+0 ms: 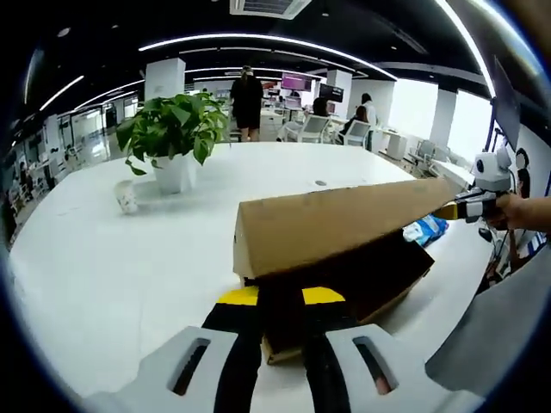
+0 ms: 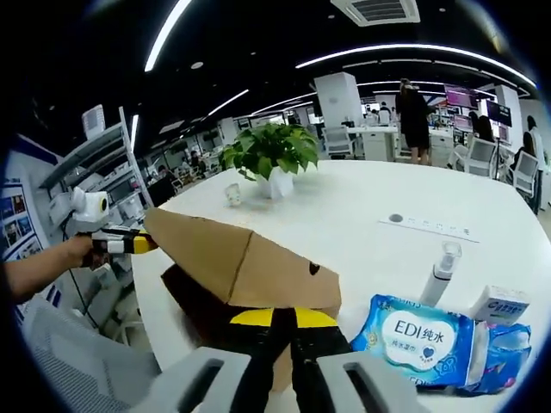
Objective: Operate the shoe box by opening the lid, removing the specified soft item, and placing it in the target area until the item is outside and the box remains undamaged.
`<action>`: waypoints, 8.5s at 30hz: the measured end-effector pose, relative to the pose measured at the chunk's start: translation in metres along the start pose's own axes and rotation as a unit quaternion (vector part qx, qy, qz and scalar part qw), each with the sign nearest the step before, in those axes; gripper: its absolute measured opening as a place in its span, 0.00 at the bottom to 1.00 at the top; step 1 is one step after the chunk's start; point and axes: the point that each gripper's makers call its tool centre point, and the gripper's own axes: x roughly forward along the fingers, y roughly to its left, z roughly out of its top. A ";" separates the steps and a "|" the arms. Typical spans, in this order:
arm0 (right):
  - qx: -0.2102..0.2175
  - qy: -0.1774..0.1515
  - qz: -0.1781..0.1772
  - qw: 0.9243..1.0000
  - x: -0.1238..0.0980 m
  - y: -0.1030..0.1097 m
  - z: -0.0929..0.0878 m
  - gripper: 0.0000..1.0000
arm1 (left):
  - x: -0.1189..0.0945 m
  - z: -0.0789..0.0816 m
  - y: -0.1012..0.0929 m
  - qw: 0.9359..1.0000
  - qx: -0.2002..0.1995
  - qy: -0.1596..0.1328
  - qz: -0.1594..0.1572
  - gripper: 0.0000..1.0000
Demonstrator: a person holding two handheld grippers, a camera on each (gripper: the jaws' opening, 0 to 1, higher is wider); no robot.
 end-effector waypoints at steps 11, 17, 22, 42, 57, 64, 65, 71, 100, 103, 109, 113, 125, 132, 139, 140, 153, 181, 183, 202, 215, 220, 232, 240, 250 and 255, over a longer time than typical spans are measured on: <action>-0.019 0.013 0.020 1.000 0.005 0.014 -0.016 0.03 | -0.004 -0.010 -0.001 1.000 0.009 0.009 -0.001 0.14; -0.024 0.018 0.026 0.999 0.006 0.017 -0.022 0.06 | -0.007 -0.016 0.002 1.000 0.005 0.014 0.001 0.16; -0.053 0.023 0.029 0.998 0.006 0.019 -0.029 0.09 | -0.006 -0.021 0.002 1.000 0.008 0.019 -0.003 0.18; -0.139 0.050 0.039 0.988 0.004 0.023 -0.055 0.21 | -0.003 -0.048 -0.005 0.997 0.049 0.056 -0.013 0.24; -0.163 0.070 0.039 0.983 0.010 0.024 -0.071 0.24 | 0.002 -0.069 -0.005 0.995 0.052 0.079 -0.019 0.25; -0.164 0.086 0.034 0.982 0.015 0.023 -0.083 0.24 | 0.006 -0.079 -0.006 0.994 0.049 0.093 -0.021 0.26; -0.163 0.087 0.035 0.982 0.016 0.023 -0.084 0.25 | 0.008 -0.082 -0.006 0.994 0.049 0.097 -0.022 0.26; -0.158 0.096 0.034 0.982 0.021 0.023 -0.091 0.25 | 0.011 -0.089 -0.006 0.993 0.042 0.104 -0.022 0.27; -0.162 0.074 0.044 0.983 0.012 0.031 -0.068 0.31 | -0.001 -0.072 -0.007 0.994 0.062 0.084 -0.031 0.30; -0.154 0.075 0.040 0.984 0.014 0.029 -0.070 0.30 | 0.001 -0.074 -0.005 0.994 0.063 0.086 -0.029 0.30; -0.146 0.080 0.029 0.986 0.017 0.026 -0.076 0.28 | 0.006 -0.079 -0.005 0.994 0.057 0.089 -0.029 0.30; -0.145 0.082 0.024 0.986 0.020 0.026 -0.080 0.28 | 0.010 -0.082 -0.005 0.994 0.055 0.094 -0.027 0.31; -0.142 0.088 0.012 0.986 0.030 0.015 -0.081 0.28 | 0.030 -0.073 0.001 0.993 0.051 0.100 -0.025 0.31; -0.137 0.084 0.005 0.987 0.039 0.001 -0.071 0.28 | 0.044 -0.063 0.003 0.993 0.049 0.101 -0.031 0.31; -0.136 0.085 -0.003 0.987 0.051 -0.013 -0.059 0.29 | 0.061 -0.051 0.007 0.993 0.047 0.103 -0.036 0.30; -0.137 0.086 -0.005 0.987 0.052 -0.014 -0.058 0.29 | 0.064 -0.050 0.008 0.993 0.048 0.103 -0.037 0.30; -0.138 0.092 -0.016 0.986 0.066 -0.035 -0.044 0.30 | 0.088 -0.034 0.012 0.992 0.049 0.110 -0.042 0.30; -0.119 0.079 -0.016 0.990 0.057 -0.029 -0.040 0.30 | 0.088 -0.023 0.011 0.991 0.064 0.104 -0.049 0.33; -0.123 0.077 -0.019 0.989 0.053 -0.029 -0.039 0.29 | 0.084 -0.025 0.009 0.991 0.066 0.108 -0.048 0.33; -0.120 0.024 -0.049 0.991 -0.037 -0.033 -0.028 0.46 | 0.027 -0.020 -0.016 0.995 0.065 0.064 -0.037 0.38; -0.099 0.009 -0.092 0.991 -0.096 -0.040 -0.042 0.58 | -0.006 -0.018 -0.074 0.995 0.066 0.030 -0.065 0.48; -0.098 0.006 -0.115 0.989 -0.116 -0.046 -0.047 0.63 | -0.023 -0.015 -0.087 0.996 0.067 0.011 -0.065 0.53; -0.092 0.005 -0.139 0.986 -0.164 -0.044 -0.068 0.78 | -0.054 -0.031 -0.100 0.996 0.076 0.004 -0.046 0.71; -0.080 -0.009 -0.154 0.985 -0.190 -0.041 -0.075 0.90 | -0.076 -0.033 -0.102 0.997 0.069 -0.011 -0.029 0.88; -0.077 -0.017 -0.172 0.982 -0.206 -0.037 -0.083 0.99 | -0.091 -0.033 -0.096 0.998 0.057 -0.028 -0.006 1.00; -0.079 -0.015 -0.179 0.981 -0.210 -0.036 -0.086 0.99 | -0.091 -0.038 -0.096 0.998 0.060 -0.021 -0.004 1.00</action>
